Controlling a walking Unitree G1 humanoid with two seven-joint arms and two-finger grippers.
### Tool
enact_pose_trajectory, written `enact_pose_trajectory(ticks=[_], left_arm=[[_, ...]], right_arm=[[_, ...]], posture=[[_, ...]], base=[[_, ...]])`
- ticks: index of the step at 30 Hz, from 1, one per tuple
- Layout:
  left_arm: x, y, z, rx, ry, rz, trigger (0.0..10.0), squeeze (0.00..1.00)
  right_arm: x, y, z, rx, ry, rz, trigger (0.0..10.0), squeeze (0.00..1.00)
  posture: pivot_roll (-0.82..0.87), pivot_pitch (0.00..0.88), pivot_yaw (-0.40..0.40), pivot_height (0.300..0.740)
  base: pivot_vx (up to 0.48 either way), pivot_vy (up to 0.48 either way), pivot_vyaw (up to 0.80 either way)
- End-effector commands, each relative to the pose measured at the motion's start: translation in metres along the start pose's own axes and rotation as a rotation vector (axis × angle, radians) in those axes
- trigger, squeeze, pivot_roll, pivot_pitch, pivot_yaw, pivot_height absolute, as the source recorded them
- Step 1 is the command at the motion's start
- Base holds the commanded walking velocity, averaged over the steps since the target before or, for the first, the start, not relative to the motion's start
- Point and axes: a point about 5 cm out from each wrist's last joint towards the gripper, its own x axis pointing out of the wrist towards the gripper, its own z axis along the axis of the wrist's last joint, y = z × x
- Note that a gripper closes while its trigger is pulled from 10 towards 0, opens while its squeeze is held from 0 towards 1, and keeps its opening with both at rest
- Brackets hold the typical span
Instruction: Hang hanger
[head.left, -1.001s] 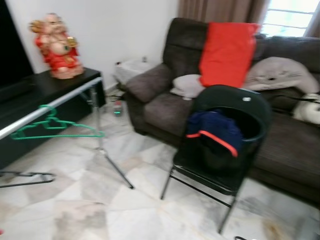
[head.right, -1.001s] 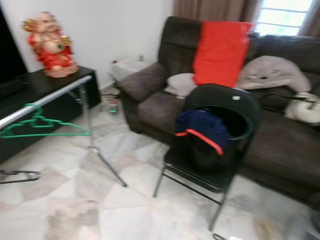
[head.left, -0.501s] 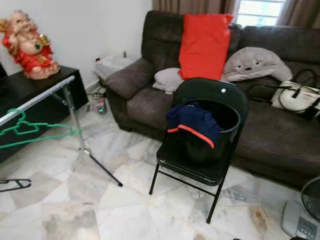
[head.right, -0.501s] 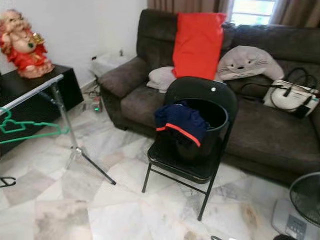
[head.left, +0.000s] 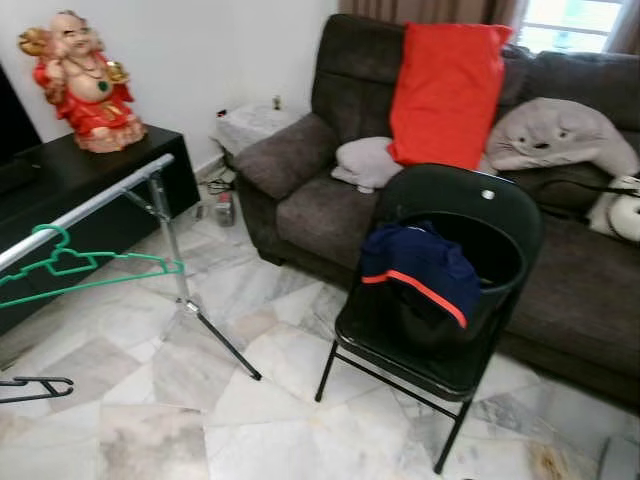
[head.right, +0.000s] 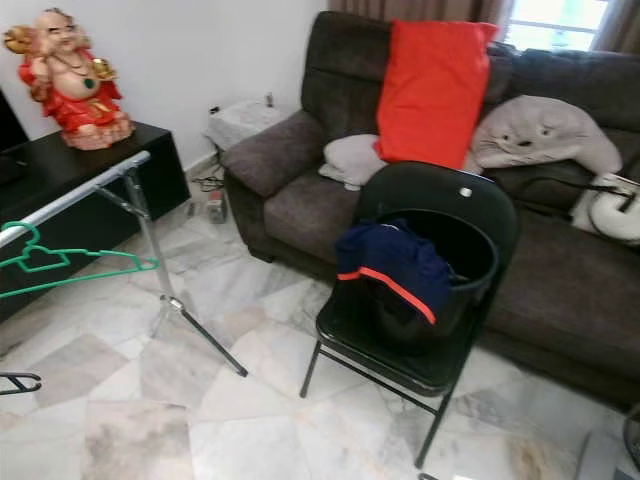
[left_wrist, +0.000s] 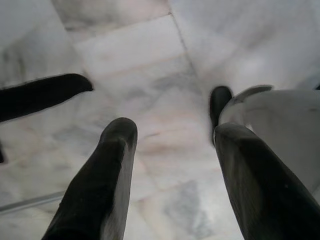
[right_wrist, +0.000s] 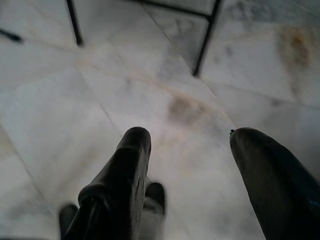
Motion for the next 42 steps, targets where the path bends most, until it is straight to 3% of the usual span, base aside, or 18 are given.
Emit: enact_pose_trajectory(ticks=[1,10,14,24,29,34,38,39,40,41,42], left_arm=[[0.001,-0.006,0.006,0.008,-0.013,-0.023,10.0,0.0],[0.001,-0.005,0.005,0.032,-0.012,-0.028,10.0,0.0],[0.001,-0.005,0.005,0.043,-0.009,-0.033,10.0,0.0],[0.001,-0.005,0.007,0.069,-0.014,-0.045,10.0,0.0],[0.001,-0.004,0.007,0.092,-0.014,-0.045,10.0,0.0],[0.001,-0.004,0.006,0.122,-0.007,-0.054,10.0,0.0],[0.001,-0.004,0.006,0.131,-0.006,-0.057,10.0,0.0],[0.001,-0.004,0.006,0.135,-0.006,-0.057,10.0,0.0],[0.001,-0.004,0.007,0.154,-0.006,-0.062,10.0,0.0],[0.001,-0.004,0.007,0.154,-0.006,-0.062,10.0,0.0],[0.001,-0.005,0.007,0.164,-0.005,-0.065,10.0,0.0]], right_arm=[[-0.002,-0.01,-0.007,-0.027,0.019,-0.02,10.0,0.0],[-0.003,-0.008,-0.01,-0.06,0.03,-0.005,10.0,0.0],[-0.002,-0.005,-0.006,-0.079,0.02,0.007,10.0,0.0],[-0.002,-0.006,-0.004,-0.048,-0.011,0.011,10.0,0.0],[-0.005,0.0,-0.007,-0.051,-0.099,0.037,10.0,0.0],[-0.01,0.003,-0.012,-0.21,-0.174,0.048,10.0,0.0],[-0.013,0.0,-0.016,-0.204,-0.199,0.041,10.0,0.0],[-0.016,-0.004,-0.016,-0.198,-0.243,0.032,10.0,0.0],[-0.025,-0.012,-0.004,-0.221,-0.397,0.002,10.0,0.0],[-0.025,-0.012,-0.004,-0.221,-0.397,0.002,10.0,0.0],[-0.032,-0.015,0.005,-0.267,-0.5,-0.011,10.0,0.0]], posture=[[-0.01,0.0,0.047,0.74],[-0.02,0.0,0.052,0.74],[-0.02,0.0,0.054,0.74],[-0.05,0.0,0.067,0.74],[-0.08,0.0,0.074,0.74],[-0.12,0.0,0.084,0.74],[-0.13,0.0,0.085,0.74],[-0.15,0.0,0.086,0.74],[-0.16,0.0,0.088,0.74],[-0.16,0.0,0.088,0.74],[-0.17,0.0,0.087,0.74]], base=[[0.326,0.0,0.0],[0.328,0.0,0.0],[0.328,0.0,0.8],[0.061,0.0,0.14],[0.0,0.0,0.0],[0.0,0.0,0.0],[0.0,0.0,0.0],[0.0,0.0,0.0],[0.0,0.0,0.0],[0.0,0.0,0.0],[0.0,0.0,0.0]])
